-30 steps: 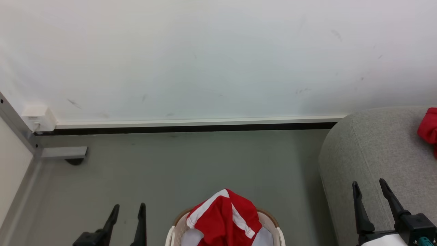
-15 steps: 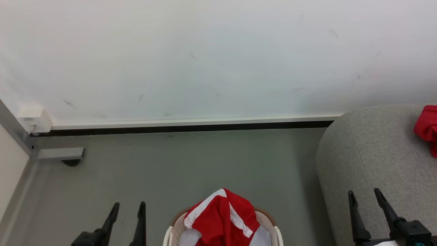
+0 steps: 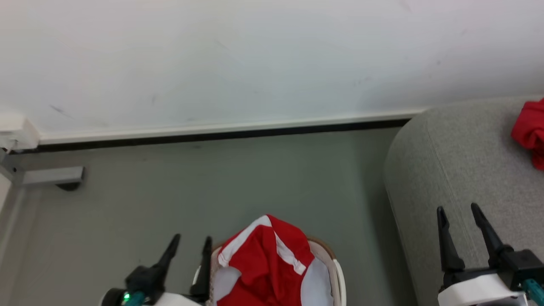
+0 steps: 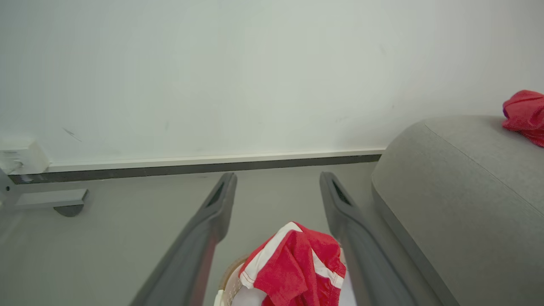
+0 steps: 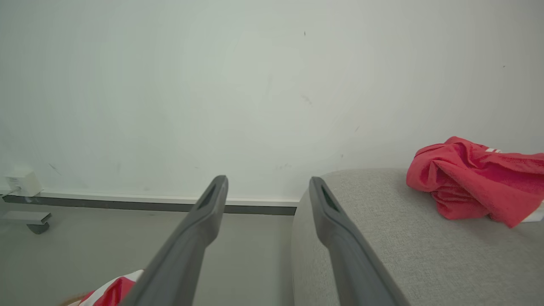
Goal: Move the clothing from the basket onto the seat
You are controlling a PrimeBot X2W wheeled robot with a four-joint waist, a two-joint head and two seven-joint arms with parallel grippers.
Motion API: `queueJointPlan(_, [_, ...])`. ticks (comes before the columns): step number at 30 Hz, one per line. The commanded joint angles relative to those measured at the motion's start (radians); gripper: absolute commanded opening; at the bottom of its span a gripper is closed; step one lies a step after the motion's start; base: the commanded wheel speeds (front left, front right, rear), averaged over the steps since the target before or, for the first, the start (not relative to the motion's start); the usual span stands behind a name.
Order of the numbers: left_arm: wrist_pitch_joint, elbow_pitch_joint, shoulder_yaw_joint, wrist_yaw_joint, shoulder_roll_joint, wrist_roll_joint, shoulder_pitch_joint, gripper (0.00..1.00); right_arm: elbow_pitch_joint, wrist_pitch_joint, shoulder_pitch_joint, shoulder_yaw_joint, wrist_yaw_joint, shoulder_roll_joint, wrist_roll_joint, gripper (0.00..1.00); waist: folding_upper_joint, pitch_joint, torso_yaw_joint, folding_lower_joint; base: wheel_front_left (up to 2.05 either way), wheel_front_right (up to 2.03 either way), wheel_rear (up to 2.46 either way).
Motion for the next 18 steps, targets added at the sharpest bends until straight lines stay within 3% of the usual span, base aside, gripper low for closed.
queueJointPlan(1, [-0.001,0.023,-0.011,-0.005,-0.002,0.013,-0.026,1.0,-0.012,0.001,-0.018,-0.004,-0.003,-0.001,-0.006,1.0,0.0,0.047,-0.027,0.0,0.0,0.0,0.0])
queueJointPlan(11, [0.06,0.348,-0.181,-0.029,-0.01,0.031,-0.287,1.0,-0.101,0.001,-0.137,0.007,-0.003,0.0,-0.002,1.0,0.0,0.297,-0.126,0.0,0.0,0.0,0.0])
queueJointPlan(18, [0.096,0.527,-0.276,-0.016,-0.01,-0.076,-0.458,1.0,-0.16,0.001,-0.217,0.008,-0.003,0.001,0.005,1.0,0.0,0.472,-0.183,0.0,0.0,0.0,0.0])
